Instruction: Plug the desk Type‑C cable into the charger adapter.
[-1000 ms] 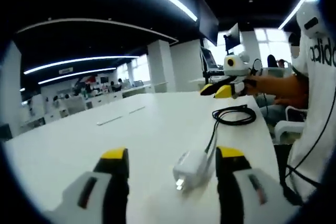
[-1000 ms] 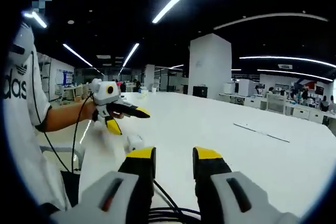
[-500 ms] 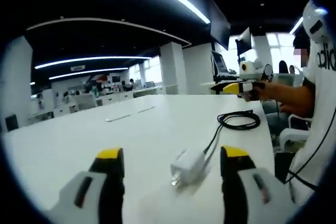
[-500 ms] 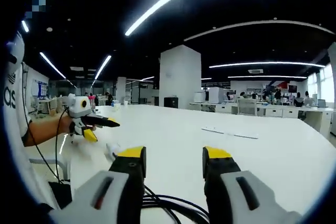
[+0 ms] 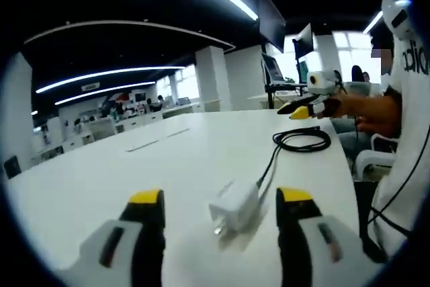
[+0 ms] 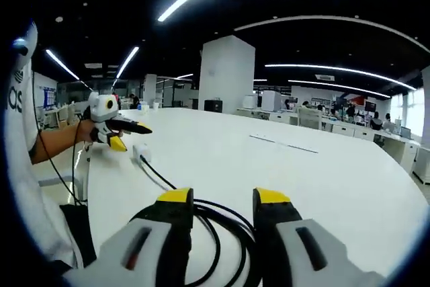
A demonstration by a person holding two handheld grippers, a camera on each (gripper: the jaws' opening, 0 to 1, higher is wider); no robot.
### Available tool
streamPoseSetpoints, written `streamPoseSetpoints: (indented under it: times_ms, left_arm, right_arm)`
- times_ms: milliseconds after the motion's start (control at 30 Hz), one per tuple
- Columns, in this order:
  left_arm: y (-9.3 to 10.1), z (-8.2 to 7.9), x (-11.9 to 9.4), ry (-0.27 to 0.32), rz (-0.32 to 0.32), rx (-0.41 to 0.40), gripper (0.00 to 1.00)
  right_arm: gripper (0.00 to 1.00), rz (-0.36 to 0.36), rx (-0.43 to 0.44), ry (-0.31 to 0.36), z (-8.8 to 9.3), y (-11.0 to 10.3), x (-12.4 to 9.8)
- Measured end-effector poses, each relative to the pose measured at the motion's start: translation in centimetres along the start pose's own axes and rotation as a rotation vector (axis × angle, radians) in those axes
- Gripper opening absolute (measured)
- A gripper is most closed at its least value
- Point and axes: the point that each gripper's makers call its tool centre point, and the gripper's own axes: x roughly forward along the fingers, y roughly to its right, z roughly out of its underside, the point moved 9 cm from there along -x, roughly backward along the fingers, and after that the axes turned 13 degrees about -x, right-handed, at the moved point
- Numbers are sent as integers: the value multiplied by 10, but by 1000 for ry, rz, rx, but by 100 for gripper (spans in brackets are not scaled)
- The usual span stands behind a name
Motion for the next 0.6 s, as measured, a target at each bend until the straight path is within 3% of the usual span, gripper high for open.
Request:
streamPoseSetpoints:
  times_ms: [333,600]
  left_arm:
    - [-13,3,12,-61,39,31,58]
    - [-14,9,17,-112,91,50,54]
  right_arm:
    - [35,-11,38,-120,21,2,-12]
    - [34,-14,68,-174,29,1,-17]
